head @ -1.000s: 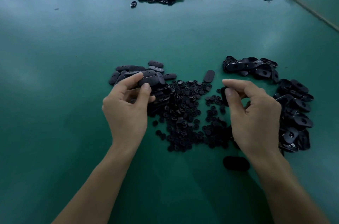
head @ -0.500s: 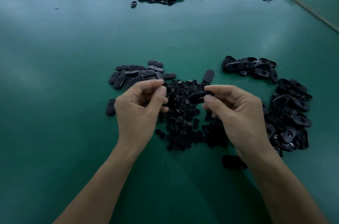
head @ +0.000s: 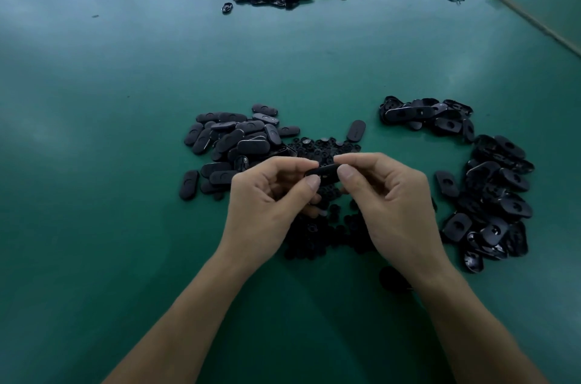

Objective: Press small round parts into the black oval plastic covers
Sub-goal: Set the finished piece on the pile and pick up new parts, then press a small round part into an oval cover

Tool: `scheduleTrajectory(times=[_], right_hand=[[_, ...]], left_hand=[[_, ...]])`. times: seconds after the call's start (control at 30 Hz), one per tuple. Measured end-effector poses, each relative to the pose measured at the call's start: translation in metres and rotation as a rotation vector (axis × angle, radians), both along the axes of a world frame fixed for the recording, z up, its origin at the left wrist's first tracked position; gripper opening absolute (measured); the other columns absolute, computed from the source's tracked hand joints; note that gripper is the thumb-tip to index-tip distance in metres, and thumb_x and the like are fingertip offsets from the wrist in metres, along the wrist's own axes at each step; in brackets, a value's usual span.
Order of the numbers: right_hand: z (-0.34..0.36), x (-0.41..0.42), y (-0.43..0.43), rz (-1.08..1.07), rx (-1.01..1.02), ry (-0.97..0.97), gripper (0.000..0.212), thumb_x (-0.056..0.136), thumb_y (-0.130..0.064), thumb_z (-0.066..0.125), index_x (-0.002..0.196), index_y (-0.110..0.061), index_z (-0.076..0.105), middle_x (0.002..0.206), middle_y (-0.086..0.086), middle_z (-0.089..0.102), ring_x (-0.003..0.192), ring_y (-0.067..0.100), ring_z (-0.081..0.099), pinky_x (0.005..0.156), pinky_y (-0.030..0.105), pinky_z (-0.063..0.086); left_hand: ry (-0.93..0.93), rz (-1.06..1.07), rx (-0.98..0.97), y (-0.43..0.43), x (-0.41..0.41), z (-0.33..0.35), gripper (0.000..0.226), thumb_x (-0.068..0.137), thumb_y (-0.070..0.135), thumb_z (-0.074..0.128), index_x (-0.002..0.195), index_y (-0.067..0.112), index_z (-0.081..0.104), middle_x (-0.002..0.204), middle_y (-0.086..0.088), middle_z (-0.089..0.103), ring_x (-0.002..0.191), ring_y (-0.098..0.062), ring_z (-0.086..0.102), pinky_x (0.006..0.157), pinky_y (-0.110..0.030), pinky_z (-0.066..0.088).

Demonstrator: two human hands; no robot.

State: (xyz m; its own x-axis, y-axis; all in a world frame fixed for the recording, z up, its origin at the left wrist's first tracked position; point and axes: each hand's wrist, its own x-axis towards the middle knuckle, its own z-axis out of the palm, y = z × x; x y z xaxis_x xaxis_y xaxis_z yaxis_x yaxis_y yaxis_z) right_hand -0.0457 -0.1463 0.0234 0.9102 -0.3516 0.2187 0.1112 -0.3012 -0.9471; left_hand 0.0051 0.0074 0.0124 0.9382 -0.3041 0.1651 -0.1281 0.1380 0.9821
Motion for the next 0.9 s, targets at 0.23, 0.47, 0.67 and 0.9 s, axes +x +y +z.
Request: scheduleTrajectory(times=[0.23,0.47,0.67,0.9], right_hand=[[-0.0024,-0.002,0.0024,0.043,-0.672,0.138,0.023,0.092,-0.027,0.069,0.114,-0.021,0.072,0.1,-0.005,0.066,0.098,0.016,0.053,0.088,0.028,0.043],[-0.0022,-0.0028,0.0035,0.068,-0.745,0.233,0.02,0.091,-0.033,0.068,0.108,-0.025,0.074,0.097,-0.007,0.06,0.099,0.015,0.05,0.084,0.021,0.035],[-0.0054,-0.0012,0.003,0.058,-0.694,0.209,0.007,0.09,-0.03,0.071,0.093,-0.025,0.07,0.089,-0.01,0.057,0.092,0.012,0.049,0.078,0.021,0.033],[-0.0017,-0.0028,0.0057,-0.004,-0.431,-0.023,0.011,0.093,-0.014,0.068,0.087,-0.021,0.062,0.072,-0.016,0.061,0.07,0.004,0.058,0.062,0.013,0.042]], left_hand=[[0.066,0.083,-0.101,0.0029,0.0072,-0.002,0.015,0.087,0.008,0.069,0.087,0.02,0.077,0.071,-0.001,0.069,0.065,-0.011,0.066,0.055,-0.021,0.054],[0.093,0.068,-0.112,0.0044,0.0079,-0.0022,0.012,0.091,0.005,0.068,0.096,0.015,0.073,0.074,-0.003,0.071,0.068,-0.014,0.069,0.058,-0.021,0.054],[0.095,0.081,-0.121,0.0027,0.0065,-0.0009,0.016,0.092,0.001,0.066,0.095,0.014,0.074,0.077,-0.002,0.072,0.074,-0.02,0.073,0.063,-0.024,0.058],[0.07,0.118,-0.084,0.0026,0.0061,-0.001,0.016,0.091,0.0,0.067,0.097,0.013,0.073,0.081,-0.004,0.074,0.076,-0.02,0.074,0.065,-0.025,0.059]])
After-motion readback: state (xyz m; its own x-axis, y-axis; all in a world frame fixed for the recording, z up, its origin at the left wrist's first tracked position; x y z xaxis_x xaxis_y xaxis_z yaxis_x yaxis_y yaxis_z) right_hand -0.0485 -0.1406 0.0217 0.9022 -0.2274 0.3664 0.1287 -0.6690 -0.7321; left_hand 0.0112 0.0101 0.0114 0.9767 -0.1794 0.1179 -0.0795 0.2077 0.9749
